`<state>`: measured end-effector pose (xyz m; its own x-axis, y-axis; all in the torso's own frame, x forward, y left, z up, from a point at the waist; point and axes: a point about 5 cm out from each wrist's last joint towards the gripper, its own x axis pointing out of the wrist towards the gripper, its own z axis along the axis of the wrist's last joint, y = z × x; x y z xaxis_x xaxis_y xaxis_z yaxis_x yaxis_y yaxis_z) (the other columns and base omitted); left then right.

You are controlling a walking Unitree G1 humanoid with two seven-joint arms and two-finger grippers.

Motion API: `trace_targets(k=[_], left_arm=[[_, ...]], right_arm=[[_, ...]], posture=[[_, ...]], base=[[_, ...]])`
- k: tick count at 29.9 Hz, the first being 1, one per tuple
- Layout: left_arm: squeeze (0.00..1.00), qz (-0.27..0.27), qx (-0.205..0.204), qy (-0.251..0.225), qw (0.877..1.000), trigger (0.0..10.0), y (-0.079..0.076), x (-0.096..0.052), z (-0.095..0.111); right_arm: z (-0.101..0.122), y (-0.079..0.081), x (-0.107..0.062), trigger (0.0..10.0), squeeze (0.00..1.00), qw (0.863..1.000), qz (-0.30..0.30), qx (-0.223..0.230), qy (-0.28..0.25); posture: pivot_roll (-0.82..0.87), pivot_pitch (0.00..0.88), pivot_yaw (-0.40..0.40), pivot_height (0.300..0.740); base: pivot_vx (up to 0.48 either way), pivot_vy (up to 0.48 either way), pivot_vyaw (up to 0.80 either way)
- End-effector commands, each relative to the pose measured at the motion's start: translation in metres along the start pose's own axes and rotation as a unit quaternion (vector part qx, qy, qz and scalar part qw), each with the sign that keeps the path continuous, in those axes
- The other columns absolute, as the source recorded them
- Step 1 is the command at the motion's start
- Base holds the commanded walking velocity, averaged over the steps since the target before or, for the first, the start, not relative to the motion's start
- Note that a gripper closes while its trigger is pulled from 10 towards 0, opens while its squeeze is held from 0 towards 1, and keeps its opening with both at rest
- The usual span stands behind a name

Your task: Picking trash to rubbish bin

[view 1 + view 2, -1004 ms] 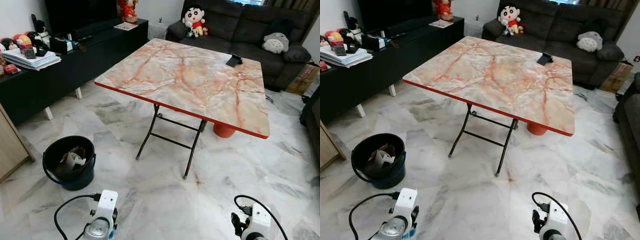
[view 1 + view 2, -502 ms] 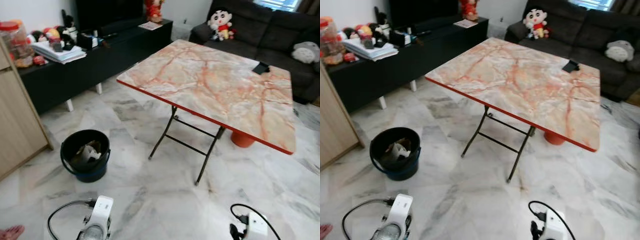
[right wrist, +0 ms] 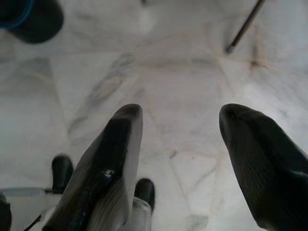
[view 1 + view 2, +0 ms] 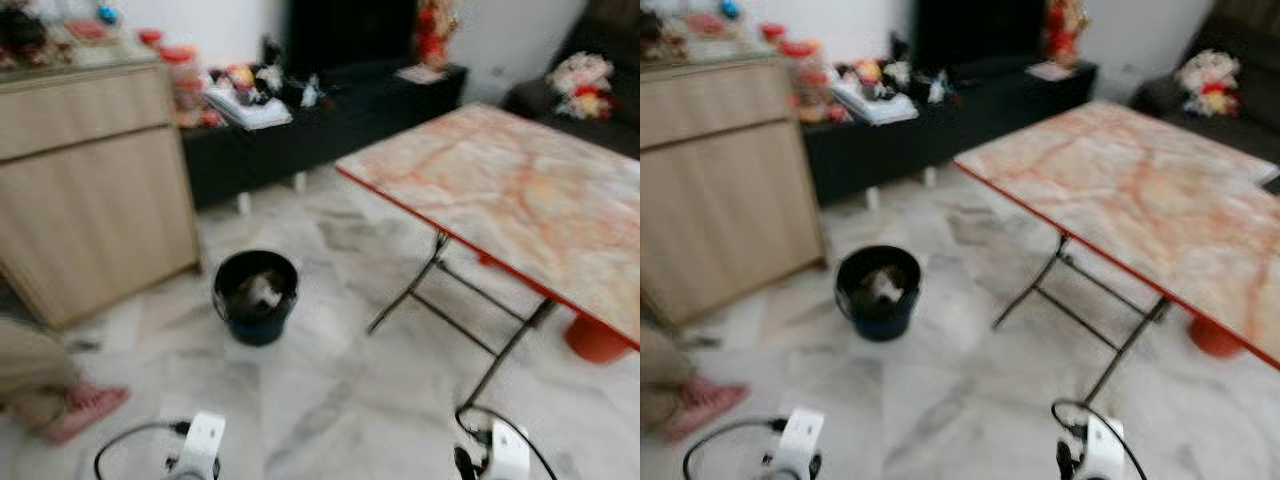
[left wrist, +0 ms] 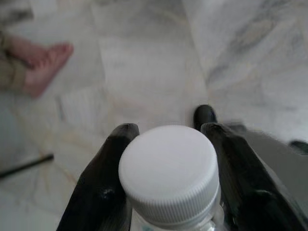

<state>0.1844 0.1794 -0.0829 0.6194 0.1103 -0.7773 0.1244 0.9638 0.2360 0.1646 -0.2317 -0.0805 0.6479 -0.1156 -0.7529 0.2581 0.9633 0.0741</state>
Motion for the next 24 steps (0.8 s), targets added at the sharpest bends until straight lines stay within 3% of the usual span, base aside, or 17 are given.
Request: trace_targets(k=[1, 11, 21, 24], left_arm=[[0.00, -0.001, 0.000, -0.008, 1.000, 10.0, 0.0017, 0.0010, 0.0046], [0.00, -0.002, -0.009, -0.016, 1.000, 10.0, 0.0003, 0.0002, 0.0037], [0.00, -0.004, -0.021, -0.026, 0.999, 10.0, -0.0024, 0.0004, 0.0078], [0.00, -0.002, -0.015, -0.028, 1.000, 10.0, -0.0035, 0.0006, 0.0092]], right_arm=[[0.0007, -0.0024, -0.0004, 10.0, 0.00, 1.000, -0.004, 0.002, -0.004], [0.0018, -0.0029, -0.0005, 10.0, 0.00, 1.000, -0.001, 0.003, -0.008], [0.0083, 0.0017, 0.0015, 10.0, 0.00, 0.999, 0.014, 0.021, -0.022], [0.0071, 0.0008, 0.0012, 10.0, 0.00, 1.000, 0.014, 0.020, -0.019]], posture=[[0.08, 0.000, -0.134, 0.740], [0.08, 0.001, -0.139, 0.740], [0.07, 0.017, -0.150, 0.740], [0.08, 0.021, -0.156, 0.740]], base=[[0.000, 0.000, 0.79], [0.000, 0.000, 0.73], [0.000, 0.000, 0.00], [0.430, 0.000, 0.00]])
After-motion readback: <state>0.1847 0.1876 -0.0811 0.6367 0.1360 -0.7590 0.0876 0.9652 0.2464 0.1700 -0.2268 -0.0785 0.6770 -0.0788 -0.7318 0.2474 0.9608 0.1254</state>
